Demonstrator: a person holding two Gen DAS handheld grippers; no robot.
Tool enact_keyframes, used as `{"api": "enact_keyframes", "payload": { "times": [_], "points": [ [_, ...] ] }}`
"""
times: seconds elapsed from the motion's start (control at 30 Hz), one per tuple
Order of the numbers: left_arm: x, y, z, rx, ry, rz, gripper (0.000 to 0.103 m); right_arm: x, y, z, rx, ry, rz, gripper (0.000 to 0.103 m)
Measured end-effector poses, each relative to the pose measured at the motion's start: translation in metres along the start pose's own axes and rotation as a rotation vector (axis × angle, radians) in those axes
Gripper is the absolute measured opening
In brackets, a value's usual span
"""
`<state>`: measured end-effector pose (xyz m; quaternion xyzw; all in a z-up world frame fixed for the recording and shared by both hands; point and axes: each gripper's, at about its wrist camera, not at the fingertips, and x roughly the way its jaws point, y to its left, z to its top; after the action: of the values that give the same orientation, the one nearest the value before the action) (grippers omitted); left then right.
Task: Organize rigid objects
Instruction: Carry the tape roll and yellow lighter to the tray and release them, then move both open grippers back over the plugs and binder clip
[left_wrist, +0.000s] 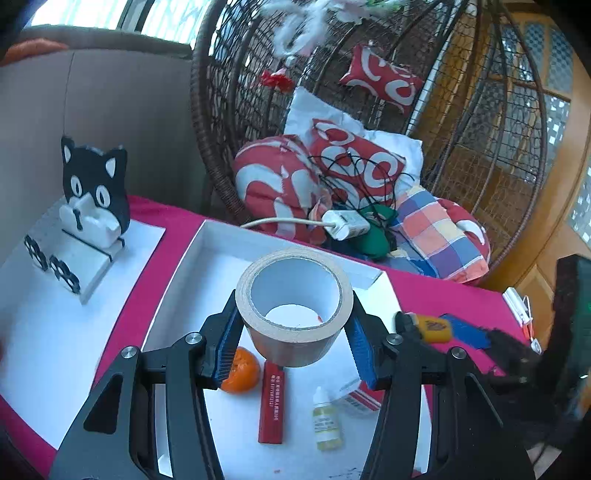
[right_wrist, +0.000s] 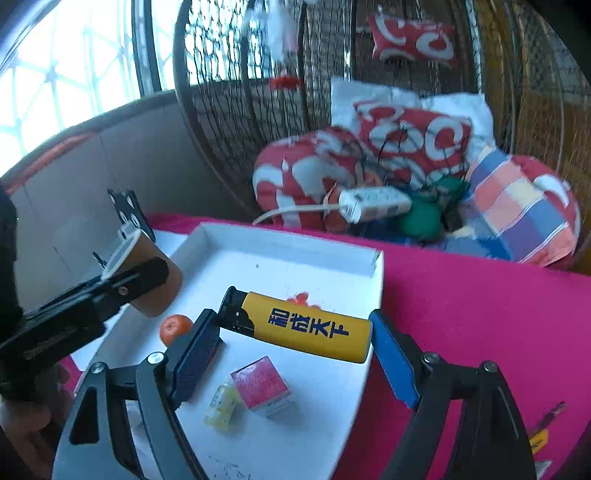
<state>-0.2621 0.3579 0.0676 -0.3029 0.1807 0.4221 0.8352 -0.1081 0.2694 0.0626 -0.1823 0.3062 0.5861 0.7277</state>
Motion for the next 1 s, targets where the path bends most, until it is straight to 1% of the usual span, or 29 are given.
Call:
{"api": "enact_keyframes", "payload": {
  "times": [0.13,0.23,0.3,0.33,0.37,0.4,0.43,0.47,0.53,0.57,0.63,0.7,0.77,0.83,0.9,1.0],
  "points": [
    [0.01,0.001,-0.003,0.013,0.044,0.002,0.053,0.016,0.004,-0.005,0.013,0.032,-0.001,0.083],
    [0.011,-0.002,-0.006,0.033,0.047,0.028,0.053,0.022,0.008,-0.008,0.017,0.039,0.008,0.083],
    [0.011,0.001,-0.007,0.013,0.045,0.03,0.053,0.024,0.009,-0.009,0.023,0.044,0.027,0.084],
    [0.01,0.002,-0.007,-0.001,0.045,0.024,0.053,0.024,0.01,-0.009,0.028,0.041,0.052,0.084],
    [0.009,0.004,-0.006,-0.01,0.042,0.019,0.053,0.023,0.009,-0.01,0.032,0.038,0.074,0.087],
    [0.007,0.005,-0.006,-0.02,0.035,0.014,0.054,0.022,0.01,-0.01,0.036,0.03,0.082,0.095],
    [0.003,0.006,-0.006,-0.027,0.024,0.014,0.062,0.02,0.01,-0.011,0.04,0.017,0.083,0.103],
    [0.001,0.006,-0.006,-0.03,0.016,0.019,0.08,0.017,0.009,-0.012,0.043,0.005,0.082,0.103],
    [-0.006,0.005,-0.005,-0.03,-0.015,0.031,0.097,0.014,0.008,-0.013,0.049,-0.004,0.079,0.103],
    [-0.008,0.005,-0.005,-0.028,-0.02,0.033,0.101,0.012,0.008,-0.014,0.053,-0.009,0.082,0.103],
    [-0.012,0.003,-0.005,-0.02,-0.02,0.052,0.101,0.005,0.008,-0.017,0.053,-0.026,0.081,0.103],
    [-0.019,0.002,-0.006,-0.025,-0.044,0.075,0.101,-0.004,0.01,-0.02,0.041,-0.043,0.071,0.103],
    [-0.034,0.004,-0.009,-0.053,-0.088,0.073,0.101,-0.013,0.013,-0.025,0.022,-0.057,0.064,0.103],
    [-0.059,0.008,-0.015,-0.107,-0.164,0.077,0.101,-0.025,0.016,-0.032,0.019,-0.077,0.046,0.103],
    [-0.088,0.011,-0.023,-0.163,-0.256,0.061,0.101,-0.037,0.014,-0.039,0.037,-0.114,0.043,0.103],
    [-0.114,0.007,-0.023,-0.159,-0.329,0.071,0.103,-0.05,0.011,-0.044,0.059,-0.137,0.045,0.103]
  ]
}}
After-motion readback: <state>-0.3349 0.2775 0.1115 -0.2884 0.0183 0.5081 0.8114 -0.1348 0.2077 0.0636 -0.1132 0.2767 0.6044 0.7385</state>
